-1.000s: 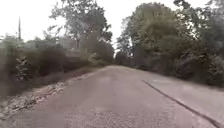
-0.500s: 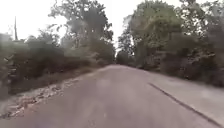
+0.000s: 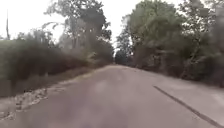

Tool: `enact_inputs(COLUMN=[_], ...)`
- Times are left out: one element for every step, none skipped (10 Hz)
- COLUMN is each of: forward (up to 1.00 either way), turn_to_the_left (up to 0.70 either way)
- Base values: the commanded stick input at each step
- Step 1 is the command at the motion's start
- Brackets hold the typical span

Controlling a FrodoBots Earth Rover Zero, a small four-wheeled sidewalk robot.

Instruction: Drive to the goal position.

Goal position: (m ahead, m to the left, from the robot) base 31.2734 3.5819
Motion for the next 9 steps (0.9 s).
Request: enact_inputs(forward=[1.00,1.00,1.00,1.00,1.00,1.00,1.00,1.00,1.00], turn_to_the_left=[0.00,0.00,0.00,0.00,0.00,0.00,0.00,0.00,0.00])
